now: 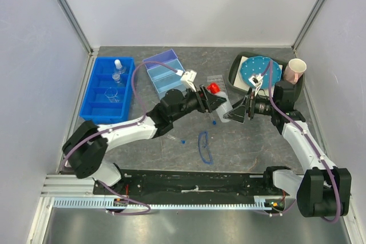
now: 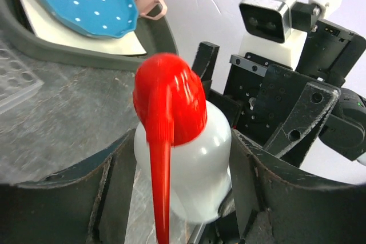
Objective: Organize the chemistry lab equipment
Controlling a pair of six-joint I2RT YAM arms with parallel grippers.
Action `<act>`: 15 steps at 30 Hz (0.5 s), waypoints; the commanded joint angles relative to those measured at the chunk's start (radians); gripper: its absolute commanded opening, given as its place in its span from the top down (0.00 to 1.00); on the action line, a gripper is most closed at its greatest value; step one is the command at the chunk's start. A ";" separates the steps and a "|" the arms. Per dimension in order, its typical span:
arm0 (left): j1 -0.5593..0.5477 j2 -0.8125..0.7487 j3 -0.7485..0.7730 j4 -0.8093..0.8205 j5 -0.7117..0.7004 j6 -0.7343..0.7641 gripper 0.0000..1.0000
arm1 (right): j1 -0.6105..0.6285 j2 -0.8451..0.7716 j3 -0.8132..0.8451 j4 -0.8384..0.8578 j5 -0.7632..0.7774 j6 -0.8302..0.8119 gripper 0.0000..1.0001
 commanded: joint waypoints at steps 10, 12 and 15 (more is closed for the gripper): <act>0.392 -0.528 -0.177 -0.594 0.110 0.061 0.81 | -0.004 -0.057 0.131 -0.345 0.159 -0.495 0.02; 0.464 -0.631 -0.201 -0.696 0.105 0.067 0.82 | -0.009 -0.056 0.135 -0.353 0.193 -0.502 0.02; 0.604 -0.723 -0.201 -0.831 0.088 0.103 0.82 | -0.010 -0.054 0.138 -0.359 0.210 -0.504 0.02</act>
